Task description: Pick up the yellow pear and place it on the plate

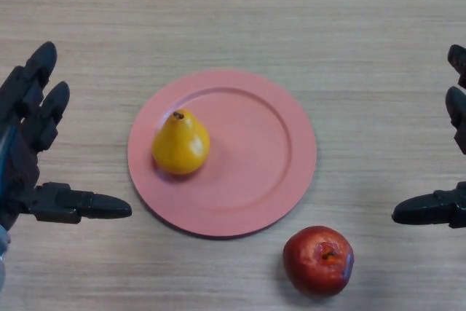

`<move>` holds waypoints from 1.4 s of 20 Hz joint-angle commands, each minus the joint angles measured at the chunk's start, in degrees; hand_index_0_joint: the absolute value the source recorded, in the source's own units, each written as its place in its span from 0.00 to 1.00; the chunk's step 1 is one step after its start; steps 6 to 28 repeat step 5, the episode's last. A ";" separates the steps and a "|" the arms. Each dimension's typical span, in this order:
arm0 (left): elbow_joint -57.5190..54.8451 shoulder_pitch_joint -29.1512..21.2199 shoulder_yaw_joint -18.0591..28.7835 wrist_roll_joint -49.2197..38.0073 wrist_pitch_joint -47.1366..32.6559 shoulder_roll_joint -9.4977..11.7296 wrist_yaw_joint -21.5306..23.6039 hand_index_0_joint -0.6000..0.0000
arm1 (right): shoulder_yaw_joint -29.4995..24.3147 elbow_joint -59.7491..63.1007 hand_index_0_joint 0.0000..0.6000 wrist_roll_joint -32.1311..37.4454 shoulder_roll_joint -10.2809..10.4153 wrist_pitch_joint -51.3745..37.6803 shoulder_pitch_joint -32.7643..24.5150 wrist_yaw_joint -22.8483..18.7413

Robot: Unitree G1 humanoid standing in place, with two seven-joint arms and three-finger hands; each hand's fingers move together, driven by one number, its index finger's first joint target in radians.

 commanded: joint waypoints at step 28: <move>-2.02 -3.58 3.25 -0.84 -4.96 2.48 2.05 1.00 | -2.91 -0.79 0.00 3.05 -2.61 -10.72 -2.66 -0.92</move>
